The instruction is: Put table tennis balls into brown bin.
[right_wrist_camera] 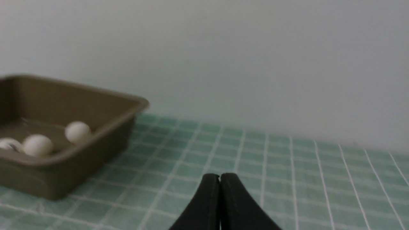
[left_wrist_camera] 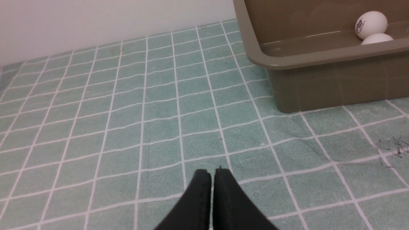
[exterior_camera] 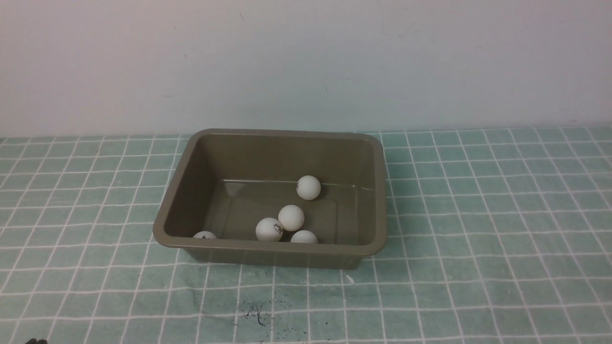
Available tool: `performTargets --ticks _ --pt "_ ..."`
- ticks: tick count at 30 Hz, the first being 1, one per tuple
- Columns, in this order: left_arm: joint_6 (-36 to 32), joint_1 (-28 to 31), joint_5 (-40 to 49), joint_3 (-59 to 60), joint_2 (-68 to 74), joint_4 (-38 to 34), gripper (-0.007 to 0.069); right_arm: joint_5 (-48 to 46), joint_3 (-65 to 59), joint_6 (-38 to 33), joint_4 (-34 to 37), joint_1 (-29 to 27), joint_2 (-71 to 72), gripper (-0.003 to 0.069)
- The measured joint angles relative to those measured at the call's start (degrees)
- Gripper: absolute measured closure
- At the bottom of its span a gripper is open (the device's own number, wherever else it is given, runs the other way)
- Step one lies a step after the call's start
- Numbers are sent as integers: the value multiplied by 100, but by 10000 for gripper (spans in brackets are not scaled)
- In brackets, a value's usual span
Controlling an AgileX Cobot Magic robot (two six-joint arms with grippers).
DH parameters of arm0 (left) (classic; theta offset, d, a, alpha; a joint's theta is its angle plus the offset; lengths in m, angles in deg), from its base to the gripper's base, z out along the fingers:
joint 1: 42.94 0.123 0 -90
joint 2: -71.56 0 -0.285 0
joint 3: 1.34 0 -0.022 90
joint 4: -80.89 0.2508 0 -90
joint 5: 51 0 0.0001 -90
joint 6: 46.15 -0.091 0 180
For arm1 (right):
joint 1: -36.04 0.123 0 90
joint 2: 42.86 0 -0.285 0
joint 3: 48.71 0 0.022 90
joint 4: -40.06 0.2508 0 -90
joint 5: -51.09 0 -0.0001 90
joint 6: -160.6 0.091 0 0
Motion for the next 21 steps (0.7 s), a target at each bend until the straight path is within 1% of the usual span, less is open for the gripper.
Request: performTargets --ticks 2,5,21 --pt "0 0 0 0 0 0 629 -54 -323 11 0 -282 0 673" --pt "0 0 5 0 0 0 629 -164 -433 30 0 -451 -5 673" --pt "0 0 5 0 0 0 629 -177 -433 18 0 -486 -6 673"
